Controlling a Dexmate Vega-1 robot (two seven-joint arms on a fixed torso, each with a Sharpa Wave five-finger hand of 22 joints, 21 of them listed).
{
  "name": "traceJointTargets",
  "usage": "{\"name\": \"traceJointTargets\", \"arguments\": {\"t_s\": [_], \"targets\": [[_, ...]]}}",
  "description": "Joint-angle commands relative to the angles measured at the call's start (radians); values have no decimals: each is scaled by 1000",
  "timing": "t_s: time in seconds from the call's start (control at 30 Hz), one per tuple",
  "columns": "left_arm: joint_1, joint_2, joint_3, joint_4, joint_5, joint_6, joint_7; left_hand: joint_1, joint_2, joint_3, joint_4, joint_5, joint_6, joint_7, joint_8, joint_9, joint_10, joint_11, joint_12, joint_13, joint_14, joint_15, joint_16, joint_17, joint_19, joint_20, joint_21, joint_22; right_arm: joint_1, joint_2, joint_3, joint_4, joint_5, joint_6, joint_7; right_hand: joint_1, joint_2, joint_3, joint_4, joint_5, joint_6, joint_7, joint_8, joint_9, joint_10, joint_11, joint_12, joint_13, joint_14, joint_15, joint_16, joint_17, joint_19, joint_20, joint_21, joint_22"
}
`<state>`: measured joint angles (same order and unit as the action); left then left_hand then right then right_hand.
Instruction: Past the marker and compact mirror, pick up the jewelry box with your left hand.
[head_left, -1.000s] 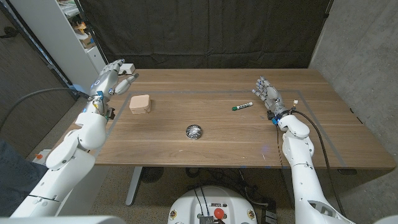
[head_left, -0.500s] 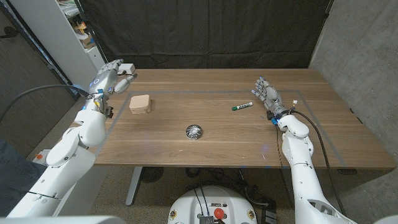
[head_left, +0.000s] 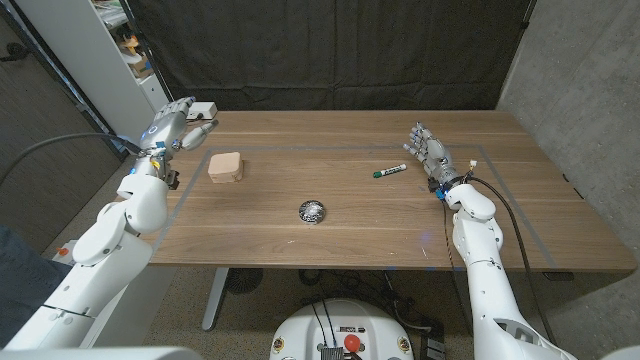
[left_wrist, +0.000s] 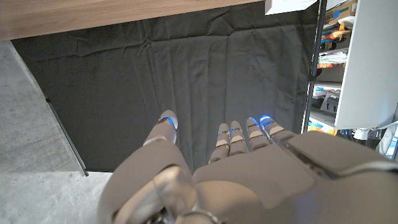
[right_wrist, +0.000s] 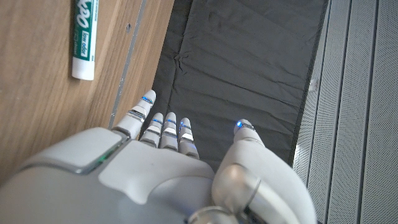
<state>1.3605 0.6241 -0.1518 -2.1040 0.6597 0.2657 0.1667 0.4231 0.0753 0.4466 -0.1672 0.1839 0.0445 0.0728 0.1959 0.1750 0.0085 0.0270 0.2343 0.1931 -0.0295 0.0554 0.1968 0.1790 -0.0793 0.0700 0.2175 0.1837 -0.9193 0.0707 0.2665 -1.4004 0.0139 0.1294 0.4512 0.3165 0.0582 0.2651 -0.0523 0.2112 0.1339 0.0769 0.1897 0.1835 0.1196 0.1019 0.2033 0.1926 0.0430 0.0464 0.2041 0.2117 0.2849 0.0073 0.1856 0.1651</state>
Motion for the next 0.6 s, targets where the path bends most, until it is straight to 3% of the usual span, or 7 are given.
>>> {"name": "traceJointTargets", "arguments": {"t_s": [0.03,0.6], "targets": [[-8,27,20,2,36,41,-7,21,-8,4,-8,7,-6,-2,-3,6,4,0,-6,3,-1,3,-4,3,-2,11,-2,1,-3,-5,-3,-2,-1,1,4,2,7,1,-2,9,11,0,7,5,10,1,-1,2,10,-2,6,1,7,0,6,5],[-56,76,77,-2,82,150,-91,68,-38,8,-18,19,-15,-23,-1,7,1,-13,-10,5,-4,-1,-6,3,23,34,2,-1,-16,-1,1,-25,-2,-12,1,1,8,0,-3,9,10,-2,7,5,10,0,-1,2,13,0,7,2,7,0,6,5]]}}
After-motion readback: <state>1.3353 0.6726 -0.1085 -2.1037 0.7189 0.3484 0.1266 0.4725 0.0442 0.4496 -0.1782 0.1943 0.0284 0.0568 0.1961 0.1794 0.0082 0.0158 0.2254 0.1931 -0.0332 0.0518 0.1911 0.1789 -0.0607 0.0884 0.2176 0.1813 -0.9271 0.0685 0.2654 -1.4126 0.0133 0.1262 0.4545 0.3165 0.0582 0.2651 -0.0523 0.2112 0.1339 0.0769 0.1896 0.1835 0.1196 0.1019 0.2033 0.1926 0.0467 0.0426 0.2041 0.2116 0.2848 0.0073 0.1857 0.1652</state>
